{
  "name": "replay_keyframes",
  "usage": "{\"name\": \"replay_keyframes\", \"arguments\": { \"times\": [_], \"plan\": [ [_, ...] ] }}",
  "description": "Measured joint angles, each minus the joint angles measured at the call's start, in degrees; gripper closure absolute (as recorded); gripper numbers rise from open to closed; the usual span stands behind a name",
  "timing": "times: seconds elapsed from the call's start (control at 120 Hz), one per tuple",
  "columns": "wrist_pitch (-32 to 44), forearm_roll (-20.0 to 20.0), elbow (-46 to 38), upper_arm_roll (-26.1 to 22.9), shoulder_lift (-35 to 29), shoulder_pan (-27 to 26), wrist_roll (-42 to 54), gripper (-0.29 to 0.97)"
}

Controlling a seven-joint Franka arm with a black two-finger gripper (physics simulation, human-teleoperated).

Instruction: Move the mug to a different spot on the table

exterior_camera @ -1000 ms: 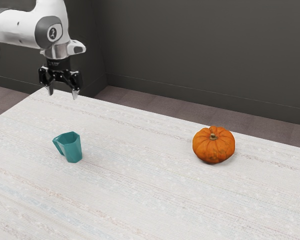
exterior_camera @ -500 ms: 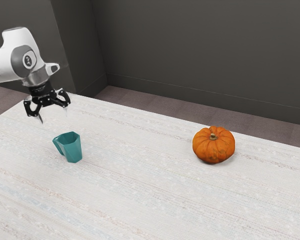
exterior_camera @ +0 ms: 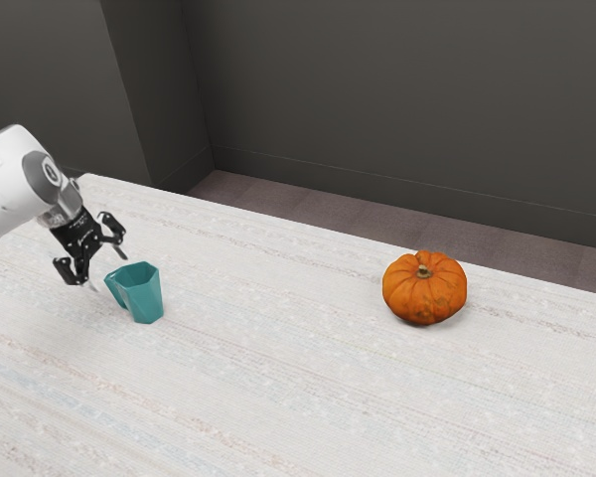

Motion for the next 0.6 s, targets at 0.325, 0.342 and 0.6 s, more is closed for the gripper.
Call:
{"name": "replay_keyframes", "arguments": {
  "times": [0.325, 0.342, 0.6],
  "plan": [
    [4.31, -7.65, -0.33, -0.26, 3.32, 0.00, -6.78, 0.00],
    [4.45, -7.83, -0.32, -0.26, 3.55, 0.00, -7.03, 0.00],
    [5.94, -9.55, 0.15, -0.31, 5.93, 0.27, -10.07, 0.01]
  ]
}}
